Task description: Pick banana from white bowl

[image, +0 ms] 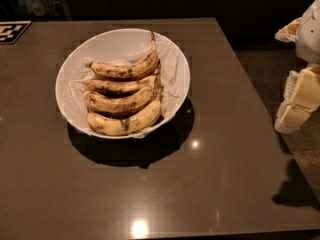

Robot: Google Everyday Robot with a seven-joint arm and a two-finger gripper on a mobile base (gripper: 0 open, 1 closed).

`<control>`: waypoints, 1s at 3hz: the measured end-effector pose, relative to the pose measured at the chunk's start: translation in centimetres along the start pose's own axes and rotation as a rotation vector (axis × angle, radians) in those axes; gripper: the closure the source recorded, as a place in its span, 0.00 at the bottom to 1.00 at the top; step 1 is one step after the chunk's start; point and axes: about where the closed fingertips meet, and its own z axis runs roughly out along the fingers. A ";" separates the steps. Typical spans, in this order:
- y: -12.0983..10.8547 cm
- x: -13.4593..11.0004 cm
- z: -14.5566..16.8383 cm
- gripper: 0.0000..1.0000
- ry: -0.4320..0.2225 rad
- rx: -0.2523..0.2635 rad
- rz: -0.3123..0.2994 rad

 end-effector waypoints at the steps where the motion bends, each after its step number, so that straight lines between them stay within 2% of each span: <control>1: 0.0 0.0 0.0 0.00 0.000 0.000 0.000; 2: -0.1 -0.6 -0.1 0.00 0.004 0.004 -0.018; 3: -0.6 -2.2 -0.1 0.00 0.028 -0.001 -0.070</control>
Offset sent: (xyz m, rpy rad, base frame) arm 0.0039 0.0110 0.0009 -0.0247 0.0093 0.0375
